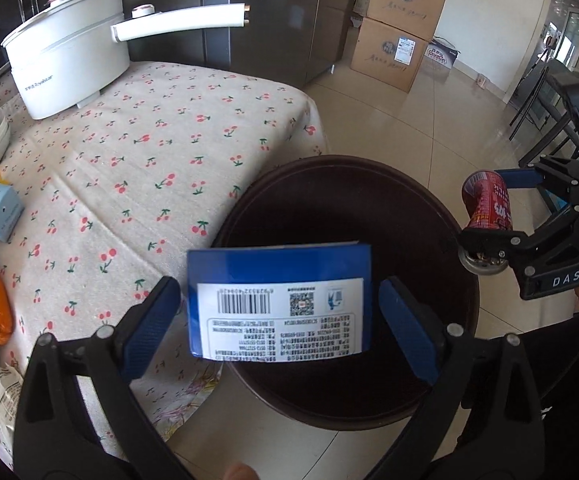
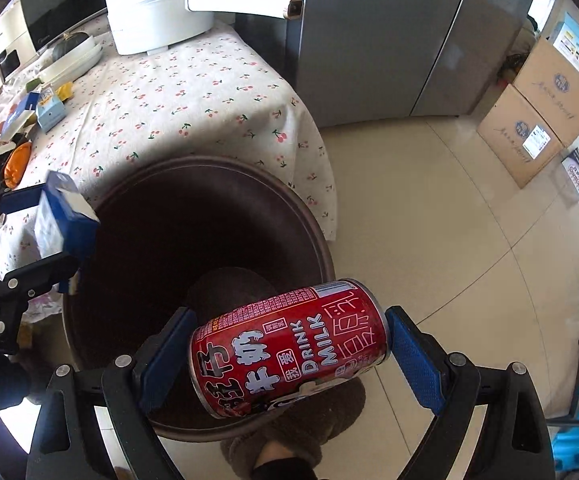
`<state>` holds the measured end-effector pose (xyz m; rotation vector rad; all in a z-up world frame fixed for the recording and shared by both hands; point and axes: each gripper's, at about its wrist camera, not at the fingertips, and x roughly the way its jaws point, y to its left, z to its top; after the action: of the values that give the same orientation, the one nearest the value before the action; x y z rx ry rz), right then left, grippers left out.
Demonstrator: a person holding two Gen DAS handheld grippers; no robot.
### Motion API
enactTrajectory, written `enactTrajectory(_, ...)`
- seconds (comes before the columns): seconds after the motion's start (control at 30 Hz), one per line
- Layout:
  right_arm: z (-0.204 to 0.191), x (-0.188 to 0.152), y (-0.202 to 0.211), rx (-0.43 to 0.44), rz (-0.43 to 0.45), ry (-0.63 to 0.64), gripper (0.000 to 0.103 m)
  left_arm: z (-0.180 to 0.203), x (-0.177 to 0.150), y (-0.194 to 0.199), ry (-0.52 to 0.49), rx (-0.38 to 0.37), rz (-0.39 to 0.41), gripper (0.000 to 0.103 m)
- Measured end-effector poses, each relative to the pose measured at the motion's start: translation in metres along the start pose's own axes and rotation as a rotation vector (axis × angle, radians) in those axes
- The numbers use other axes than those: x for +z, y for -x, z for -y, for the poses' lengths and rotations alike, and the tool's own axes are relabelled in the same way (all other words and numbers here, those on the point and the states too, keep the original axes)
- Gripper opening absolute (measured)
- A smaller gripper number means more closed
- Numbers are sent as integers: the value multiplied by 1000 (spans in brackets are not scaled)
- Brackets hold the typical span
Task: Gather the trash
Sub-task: 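Open the left gripper to drop the box while the right gripper drops the can into the bin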
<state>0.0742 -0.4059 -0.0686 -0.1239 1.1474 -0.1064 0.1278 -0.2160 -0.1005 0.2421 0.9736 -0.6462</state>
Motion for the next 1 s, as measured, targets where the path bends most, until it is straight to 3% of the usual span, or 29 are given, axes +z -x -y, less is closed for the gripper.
enactTrajectory(0.27,-6,5,1,7,5,19,95,-5,0,16,-21,42,27,102)
enactTrajectory(1.0,-40,26,2,-19,18,90,98,-74,-23,65,115,145,36,102)
